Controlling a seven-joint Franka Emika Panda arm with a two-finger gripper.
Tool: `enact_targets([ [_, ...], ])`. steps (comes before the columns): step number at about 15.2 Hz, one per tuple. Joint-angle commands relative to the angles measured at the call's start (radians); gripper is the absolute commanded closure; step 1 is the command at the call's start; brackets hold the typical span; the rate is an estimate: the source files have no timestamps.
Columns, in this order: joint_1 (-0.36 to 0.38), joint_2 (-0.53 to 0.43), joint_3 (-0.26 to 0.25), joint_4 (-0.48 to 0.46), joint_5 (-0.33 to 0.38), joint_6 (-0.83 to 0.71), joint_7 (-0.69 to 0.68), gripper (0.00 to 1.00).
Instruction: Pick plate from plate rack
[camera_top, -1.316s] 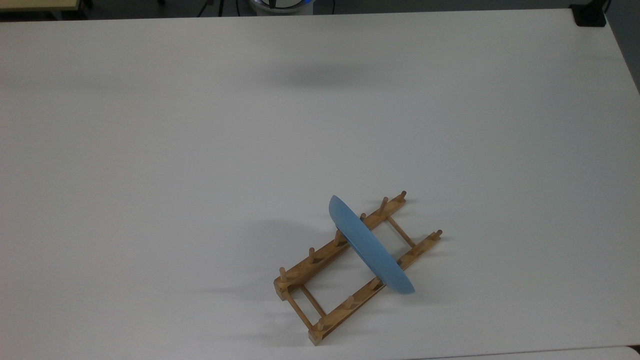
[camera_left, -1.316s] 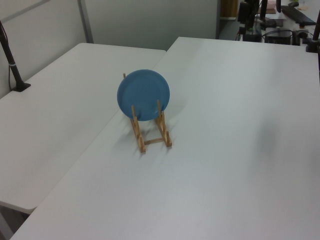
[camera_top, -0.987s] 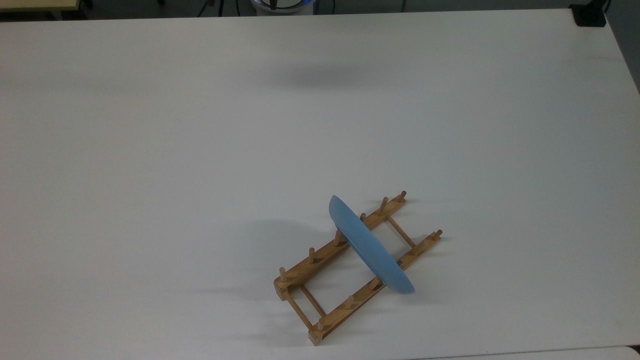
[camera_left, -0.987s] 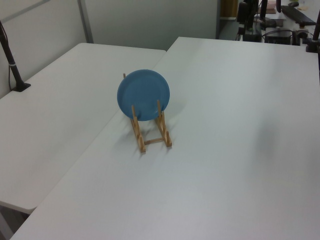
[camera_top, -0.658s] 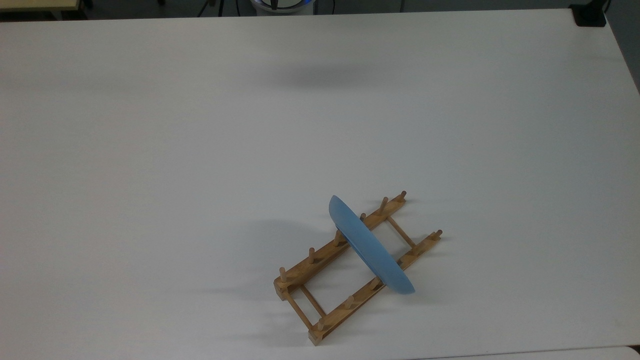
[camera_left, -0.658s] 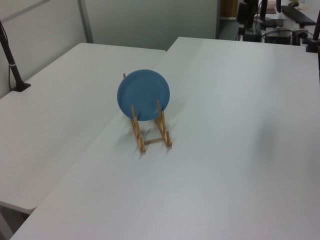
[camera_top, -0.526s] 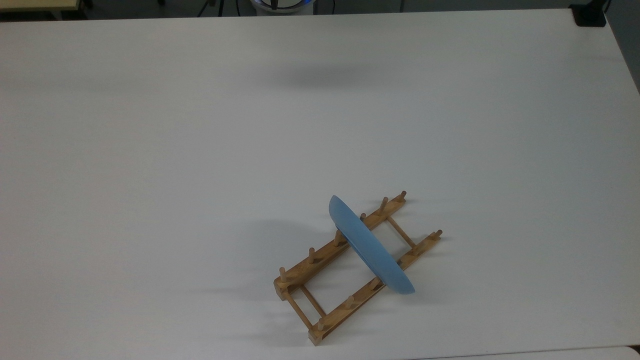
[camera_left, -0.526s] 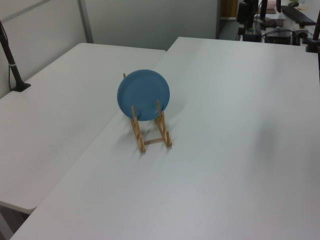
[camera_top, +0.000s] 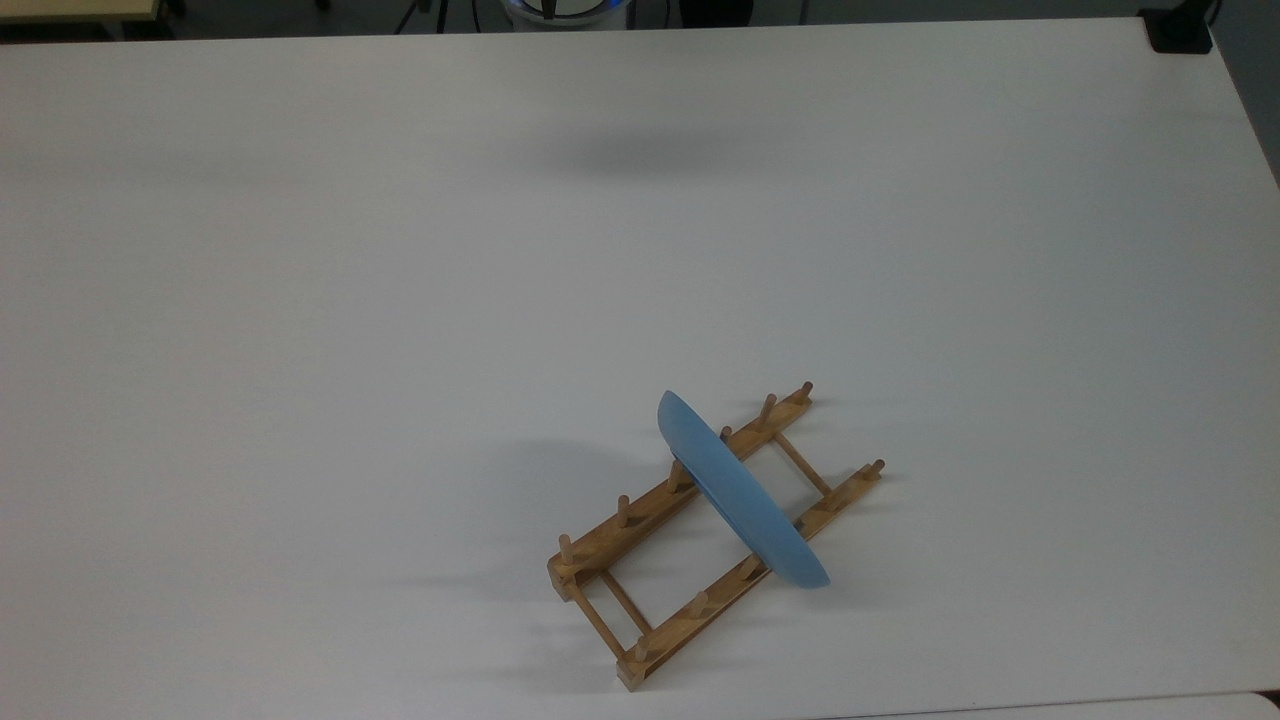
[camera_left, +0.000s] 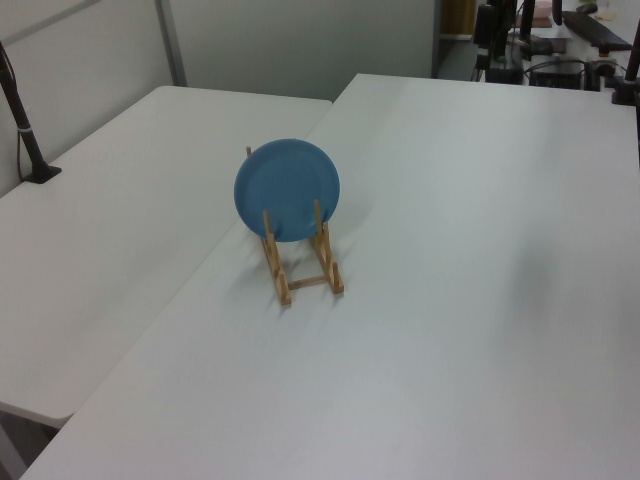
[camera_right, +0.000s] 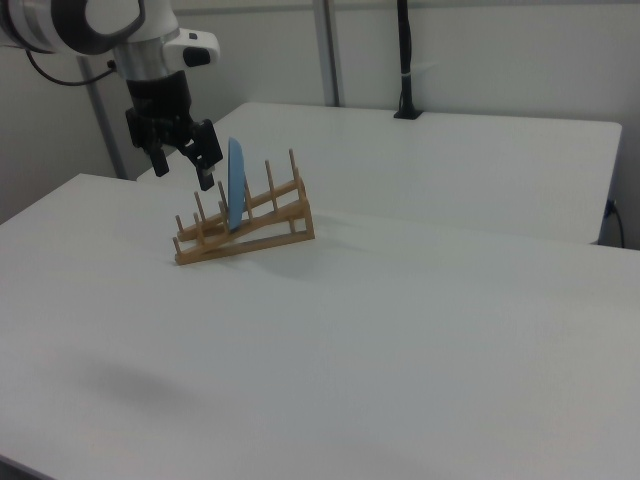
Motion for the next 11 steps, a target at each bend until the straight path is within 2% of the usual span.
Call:
enact_targets([
  [1, -0.001, 0.000, 0.000, 0.015, 0.024, -0.022, 0.014, 0.00],
  [11, 0.004, 0.005, 0.000, 0.012, 0.023, -0.022, -0.017, 0.00],
])
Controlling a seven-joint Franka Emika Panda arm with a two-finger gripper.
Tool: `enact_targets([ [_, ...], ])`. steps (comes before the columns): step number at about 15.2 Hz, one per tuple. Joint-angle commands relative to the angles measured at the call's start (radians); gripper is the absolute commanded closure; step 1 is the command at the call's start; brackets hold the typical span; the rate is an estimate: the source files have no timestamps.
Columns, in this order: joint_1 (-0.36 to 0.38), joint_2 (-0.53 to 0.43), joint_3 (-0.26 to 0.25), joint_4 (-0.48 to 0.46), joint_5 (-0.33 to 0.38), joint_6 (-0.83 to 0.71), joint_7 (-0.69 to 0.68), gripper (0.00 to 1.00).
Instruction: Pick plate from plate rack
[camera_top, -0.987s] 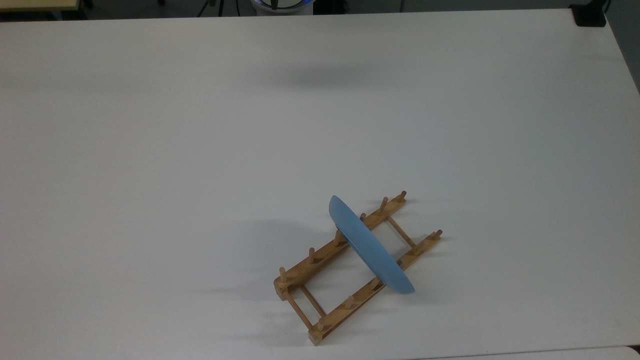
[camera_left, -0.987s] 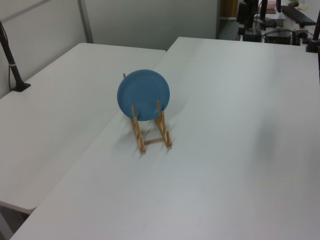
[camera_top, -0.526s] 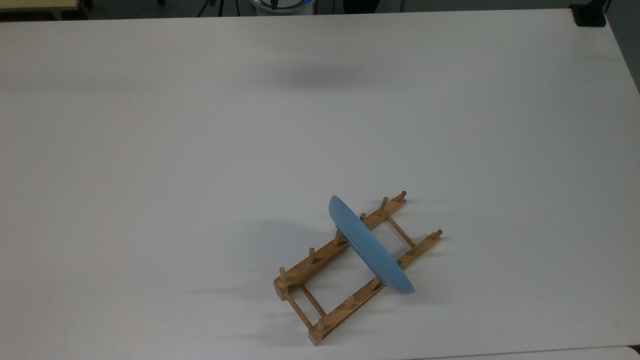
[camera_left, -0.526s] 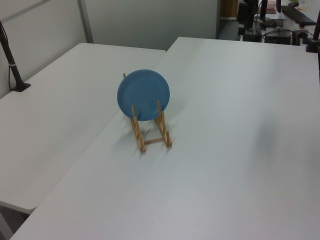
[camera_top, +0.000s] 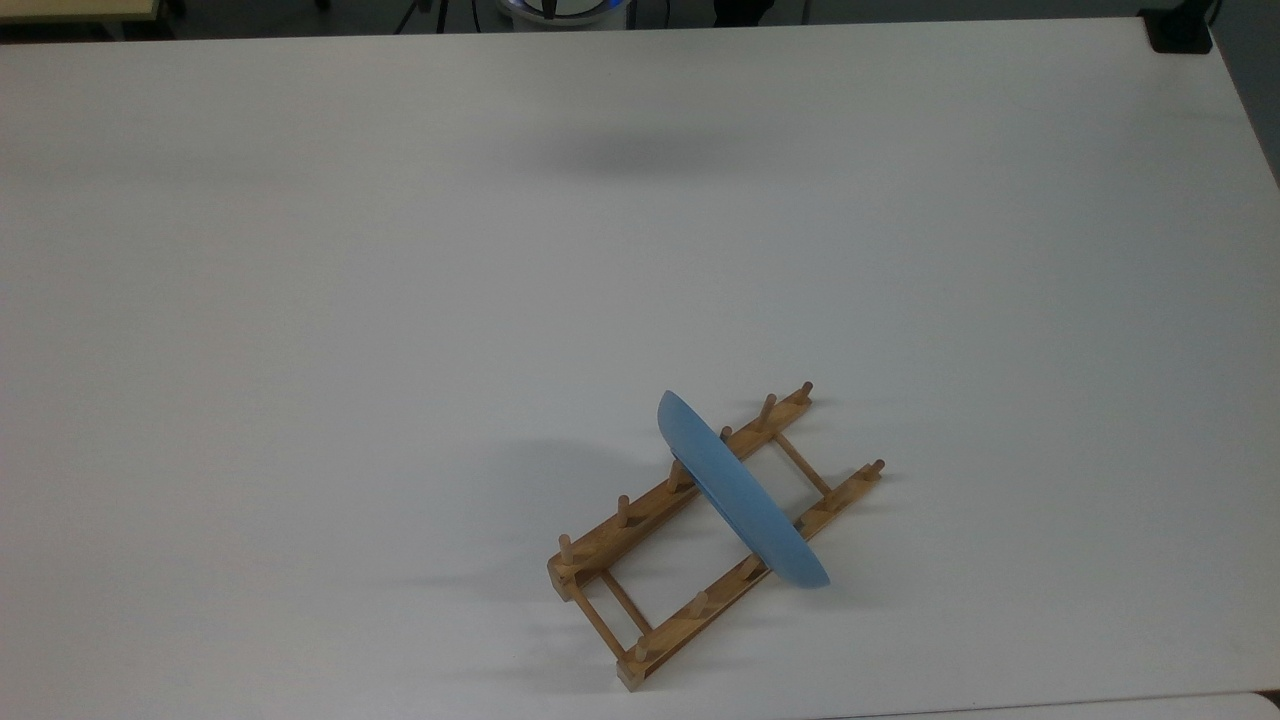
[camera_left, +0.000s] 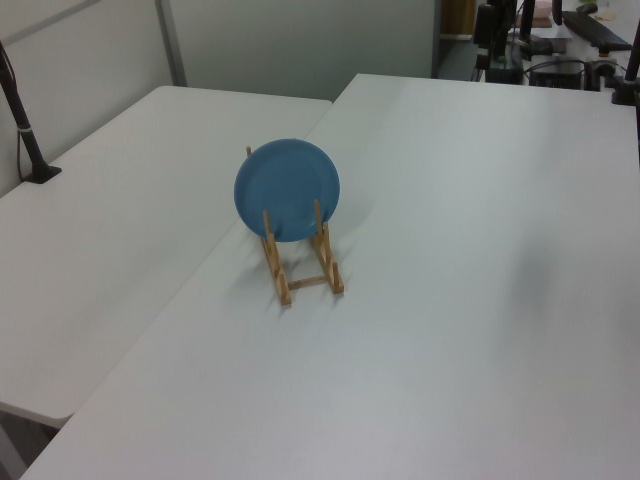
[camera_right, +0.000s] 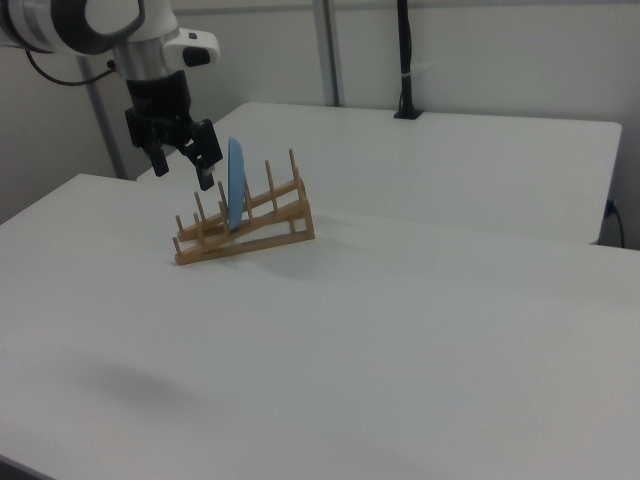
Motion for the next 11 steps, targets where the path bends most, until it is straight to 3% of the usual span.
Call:
enact_targets([
  [1, 0.005, 0.005, 0.000, 0.010, 0.023, -0.022, -0.052, 0.00],
  [6, -0.007, 0.006, -0.002, 0.011, 0.015, -0.035, -0.323, 0.00],
  [8, -0.004, 0.027, -0.002, 0.017, 0.007, -0.012, -0.346, 0.00],
  [10, 0.004, 0.084, -0.003, 0.062, -0.005, 0.111, -0.330, 0.00],
  [11, 0.010, 0.110, -0.002, 0.082, -0.008, 0.142, -0.301, 0.07],
])
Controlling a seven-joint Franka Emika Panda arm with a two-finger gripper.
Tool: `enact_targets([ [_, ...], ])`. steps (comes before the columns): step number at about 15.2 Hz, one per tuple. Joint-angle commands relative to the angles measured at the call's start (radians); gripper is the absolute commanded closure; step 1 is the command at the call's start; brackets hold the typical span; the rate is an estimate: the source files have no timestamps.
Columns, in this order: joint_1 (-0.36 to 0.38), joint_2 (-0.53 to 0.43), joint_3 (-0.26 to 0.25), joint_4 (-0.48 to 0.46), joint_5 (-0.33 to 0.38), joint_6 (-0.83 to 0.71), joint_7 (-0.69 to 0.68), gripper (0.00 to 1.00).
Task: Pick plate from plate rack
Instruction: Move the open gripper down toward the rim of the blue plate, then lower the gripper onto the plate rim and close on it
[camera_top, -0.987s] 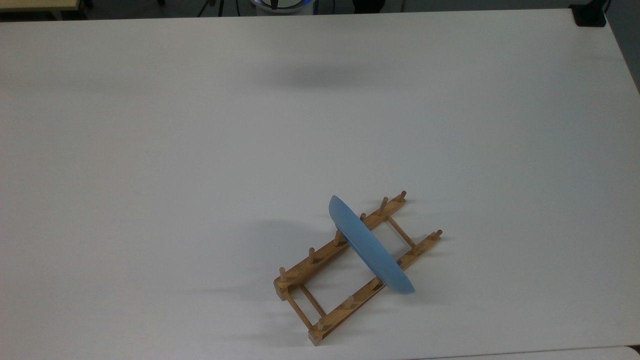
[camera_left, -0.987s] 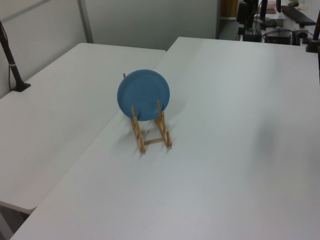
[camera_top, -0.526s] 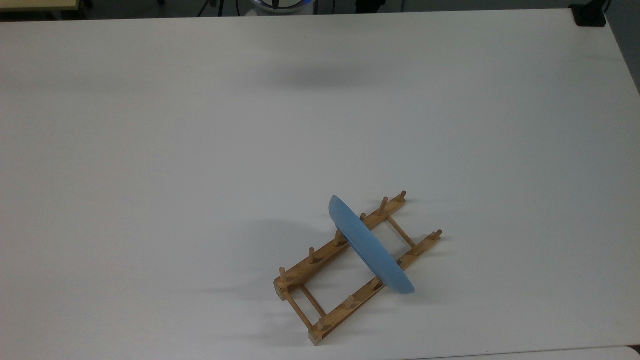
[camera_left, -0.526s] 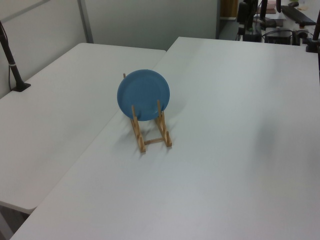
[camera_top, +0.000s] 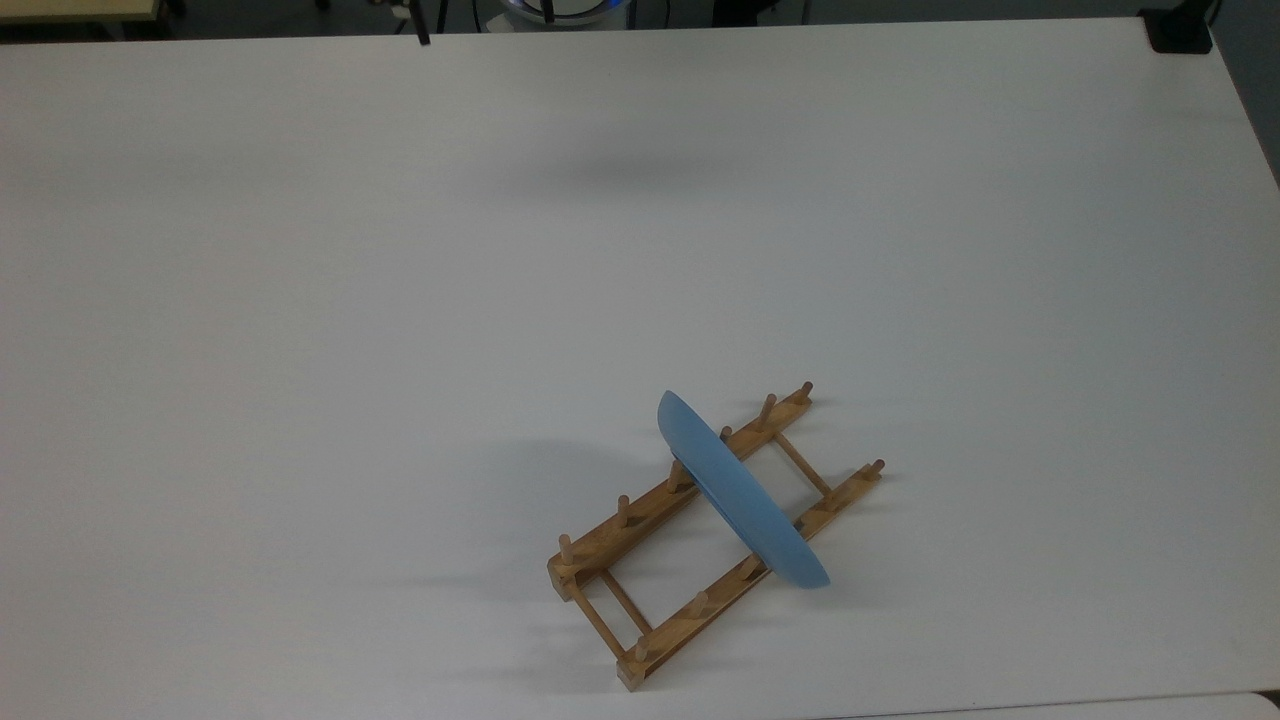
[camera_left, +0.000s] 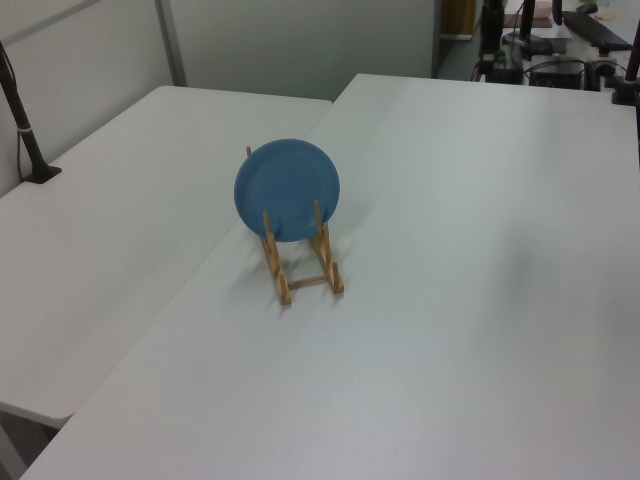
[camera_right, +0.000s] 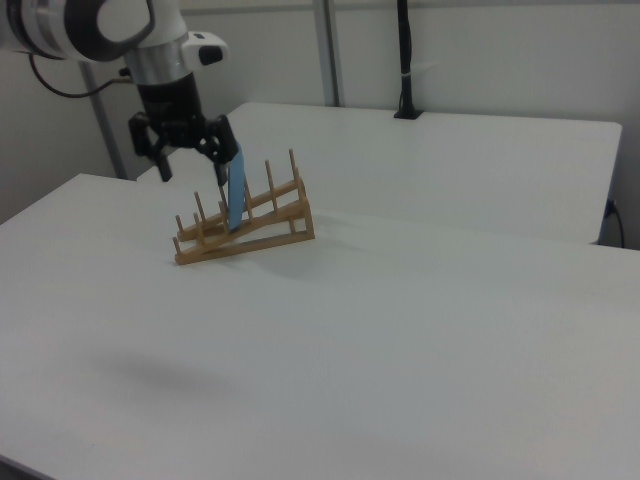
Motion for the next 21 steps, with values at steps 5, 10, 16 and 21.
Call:
enact_targets([
  [5, 0.103, 0.186, -0.005, 0.143, -0.057, 0.327, 0.136, 0.00],
  [10, 0.204, 0.331, -0.007, 0.145, -0.248, 0.647, 0.424, 0.00],
  [16, 0.253, 0.443, -0.005, 0.146, -0.482, 0.830, 0.638, 0.00],
  [21, 0.267, 0.502, -0.005, 0.184, -0.508, 0.836, 0.638, 0.06],
])
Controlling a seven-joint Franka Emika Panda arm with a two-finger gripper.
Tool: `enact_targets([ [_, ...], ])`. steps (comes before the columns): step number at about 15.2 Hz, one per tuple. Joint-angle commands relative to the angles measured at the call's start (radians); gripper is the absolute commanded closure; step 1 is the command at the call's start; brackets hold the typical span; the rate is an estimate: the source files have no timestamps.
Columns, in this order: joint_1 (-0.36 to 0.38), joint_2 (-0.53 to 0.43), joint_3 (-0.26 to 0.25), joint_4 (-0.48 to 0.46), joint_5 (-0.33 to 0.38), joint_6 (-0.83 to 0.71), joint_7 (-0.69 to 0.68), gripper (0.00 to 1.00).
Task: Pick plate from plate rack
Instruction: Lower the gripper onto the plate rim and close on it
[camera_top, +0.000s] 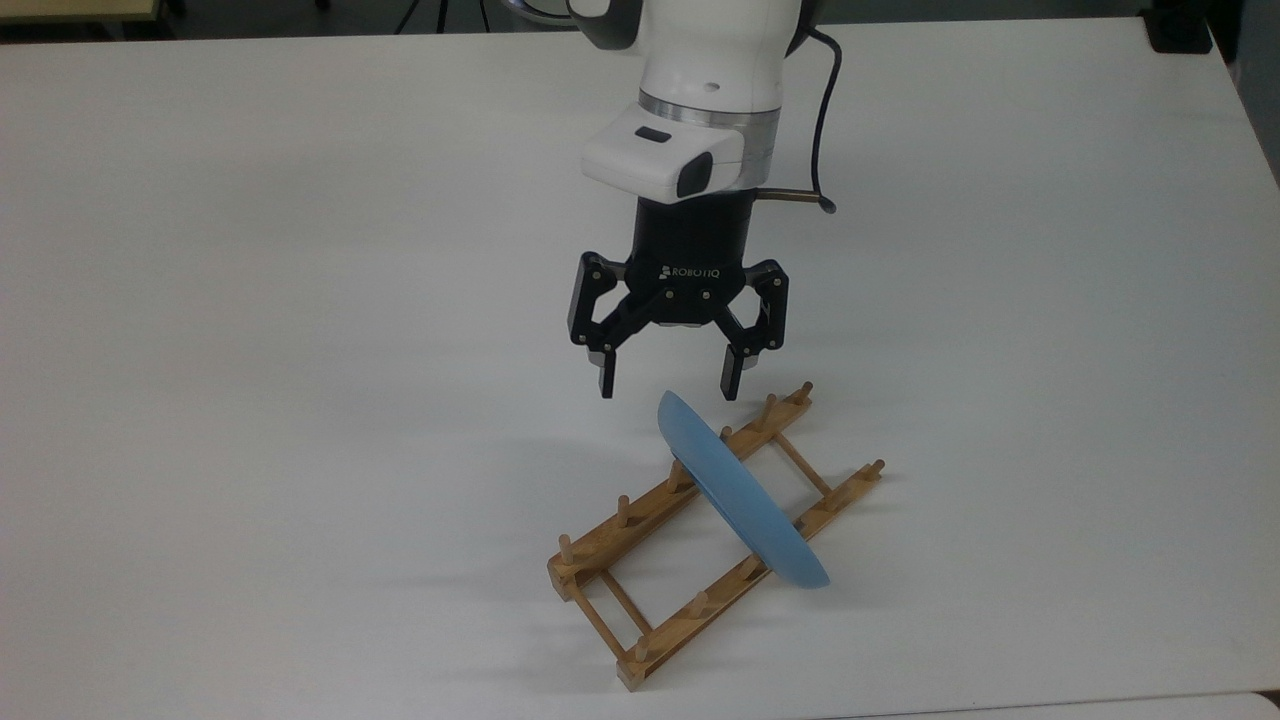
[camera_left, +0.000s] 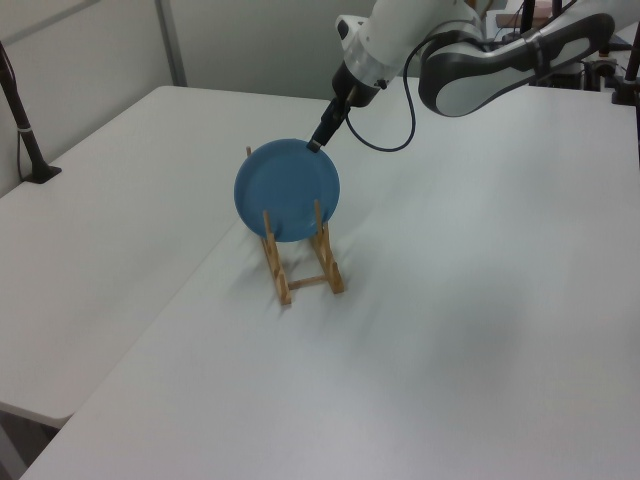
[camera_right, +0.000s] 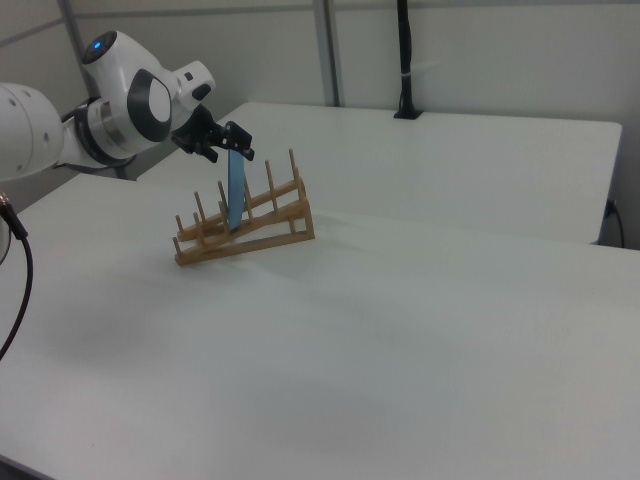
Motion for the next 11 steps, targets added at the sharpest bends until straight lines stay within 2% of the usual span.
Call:
enact_targets([
  [1, 0.014, 0.049, -0.008, 0.050, -0.034, 0.007, 0.028, 0.10],
  [4, 0.014, 0.053, -0.007, 0.052, -0.033, 0.020, 0.055, 0.31],
  [7, 0.014, 0.053, -0.007, 0.050, -0.033, 0.045, 0.099, 0.62],
  [11, 0.024, 0.052, -0.007, 0.042, -0.034, 0.045, 0.120, 0.85],
])
